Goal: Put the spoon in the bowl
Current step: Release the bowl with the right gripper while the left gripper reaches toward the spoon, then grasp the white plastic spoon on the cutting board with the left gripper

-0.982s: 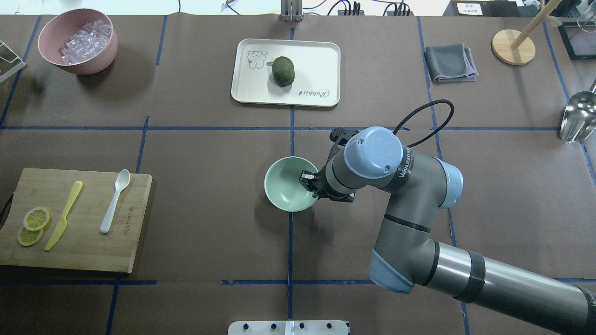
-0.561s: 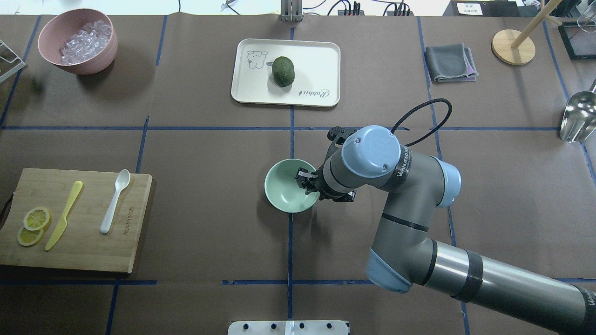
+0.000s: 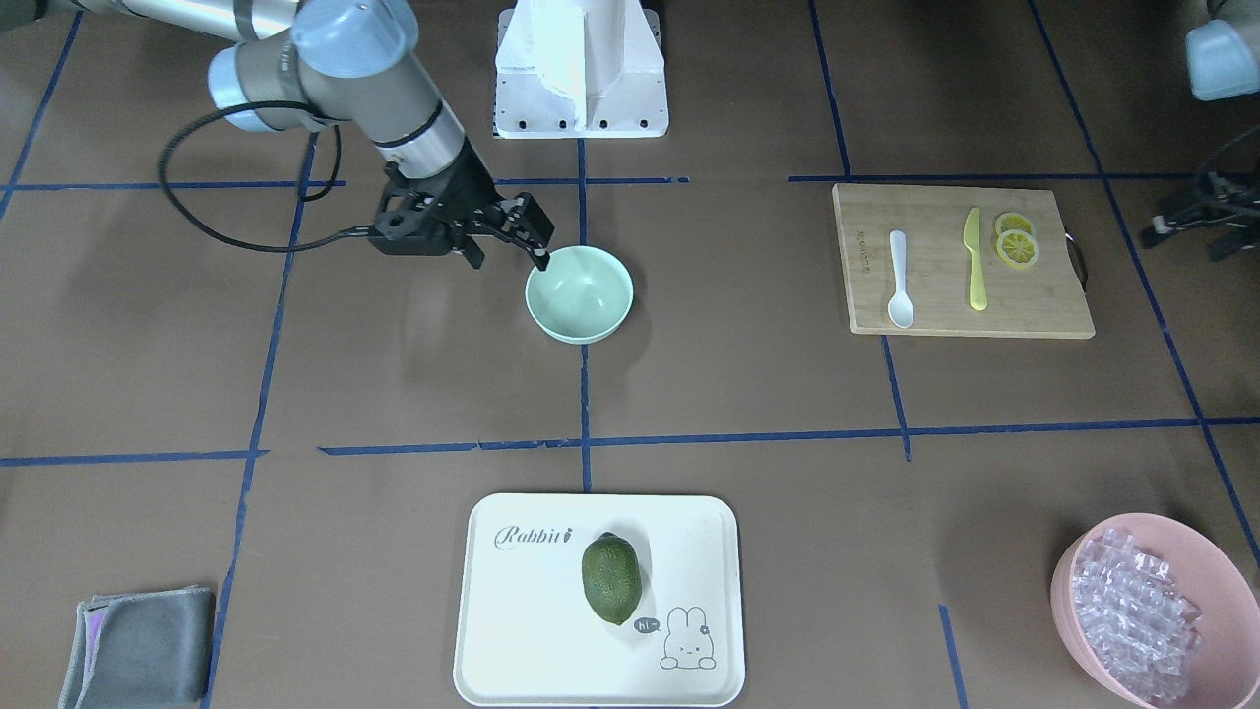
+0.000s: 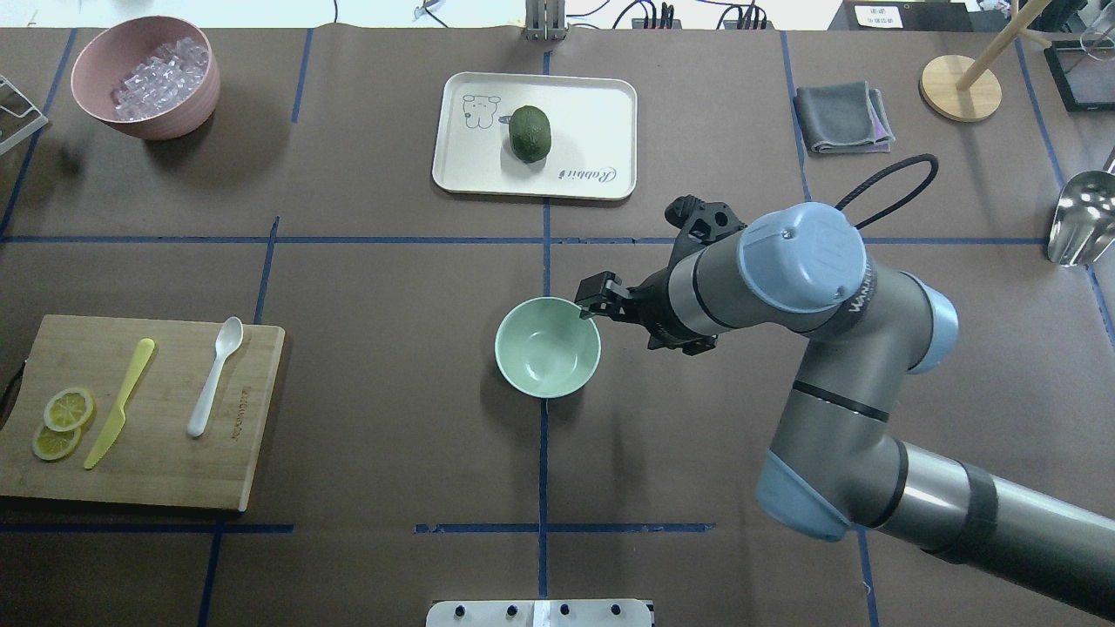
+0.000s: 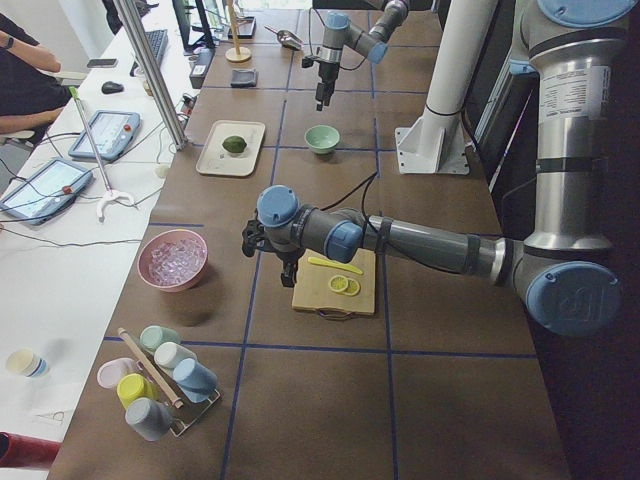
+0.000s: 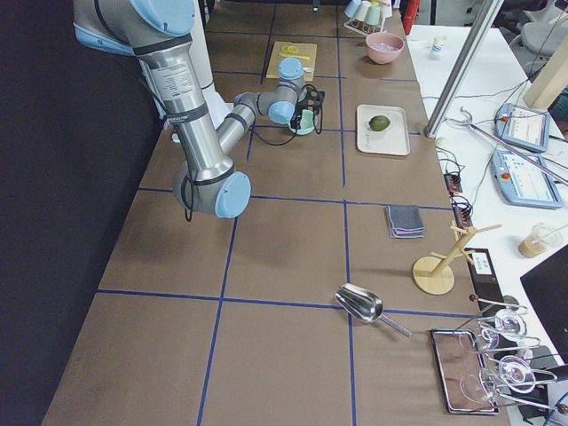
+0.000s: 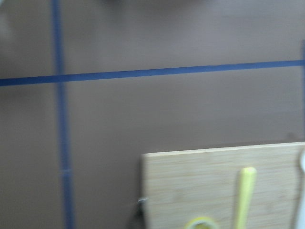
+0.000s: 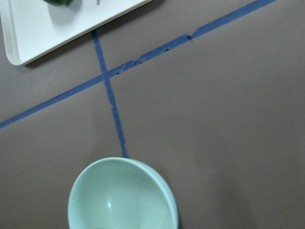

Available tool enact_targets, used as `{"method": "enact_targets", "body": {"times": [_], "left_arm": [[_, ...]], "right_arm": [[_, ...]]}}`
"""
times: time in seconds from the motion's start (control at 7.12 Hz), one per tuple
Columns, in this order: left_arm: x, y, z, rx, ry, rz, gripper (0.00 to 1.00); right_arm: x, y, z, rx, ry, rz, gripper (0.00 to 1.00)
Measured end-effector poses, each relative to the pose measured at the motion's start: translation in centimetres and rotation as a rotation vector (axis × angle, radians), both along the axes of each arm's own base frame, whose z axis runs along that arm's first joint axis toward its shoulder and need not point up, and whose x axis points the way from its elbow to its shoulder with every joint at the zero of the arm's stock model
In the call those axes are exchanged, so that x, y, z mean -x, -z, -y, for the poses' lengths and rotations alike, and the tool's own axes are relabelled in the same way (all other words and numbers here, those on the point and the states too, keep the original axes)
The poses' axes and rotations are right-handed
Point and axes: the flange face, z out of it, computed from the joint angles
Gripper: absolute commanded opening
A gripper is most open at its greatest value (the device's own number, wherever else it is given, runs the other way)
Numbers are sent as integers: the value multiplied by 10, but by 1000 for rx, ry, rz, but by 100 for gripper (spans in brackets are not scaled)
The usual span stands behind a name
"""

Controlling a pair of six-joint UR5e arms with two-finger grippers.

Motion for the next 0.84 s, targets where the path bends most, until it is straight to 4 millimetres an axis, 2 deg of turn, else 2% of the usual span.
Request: {"method": "enact_targets", "body": {"times": [0.28,0.56,0.7,0.84], "left_arm": [[-98,41,-18,-55,10,49,100],[-181,68,-38,-140,-14,97,99],[-212,77,-49,-177,-43,106,98],[-233,80,-58,-209,-60,124,94]], "right_arm": [[-67,-43,2,-7,3,-30,100],[-117,-72,10,-31,38,-58,100],[-133,-86,11,-54,53,-80,100],[-144,-99,10,-77,68,-104,100]]}}
